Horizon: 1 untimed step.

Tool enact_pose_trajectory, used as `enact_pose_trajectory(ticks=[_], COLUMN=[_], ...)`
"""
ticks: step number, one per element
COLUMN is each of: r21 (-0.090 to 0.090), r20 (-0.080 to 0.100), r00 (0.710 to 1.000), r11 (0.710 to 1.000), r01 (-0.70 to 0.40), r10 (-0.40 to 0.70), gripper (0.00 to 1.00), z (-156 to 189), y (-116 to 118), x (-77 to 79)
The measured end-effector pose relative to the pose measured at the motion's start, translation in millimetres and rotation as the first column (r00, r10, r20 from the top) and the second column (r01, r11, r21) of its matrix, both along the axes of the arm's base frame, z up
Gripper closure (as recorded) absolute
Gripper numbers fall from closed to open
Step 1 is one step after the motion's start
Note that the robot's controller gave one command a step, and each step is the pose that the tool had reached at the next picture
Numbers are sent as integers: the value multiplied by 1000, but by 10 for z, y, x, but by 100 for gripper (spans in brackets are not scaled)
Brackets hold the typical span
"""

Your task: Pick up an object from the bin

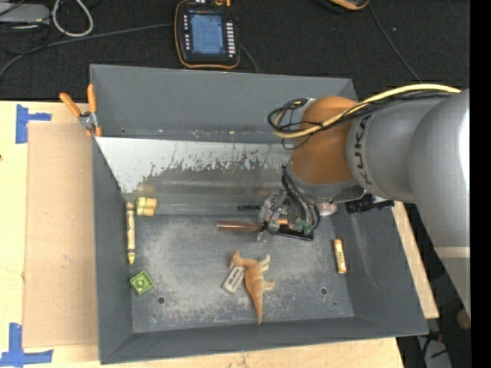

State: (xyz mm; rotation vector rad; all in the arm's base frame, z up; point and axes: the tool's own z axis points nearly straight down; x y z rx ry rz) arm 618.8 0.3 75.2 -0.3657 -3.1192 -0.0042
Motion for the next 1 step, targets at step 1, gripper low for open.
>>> enact_pose_trajectory(ticks=[1], r21=[0], r20=[1], r00=[1000], r11=[1000], r01=[-1], r10=[1], gripper=[100], z=[48], y=[1], x=[1])
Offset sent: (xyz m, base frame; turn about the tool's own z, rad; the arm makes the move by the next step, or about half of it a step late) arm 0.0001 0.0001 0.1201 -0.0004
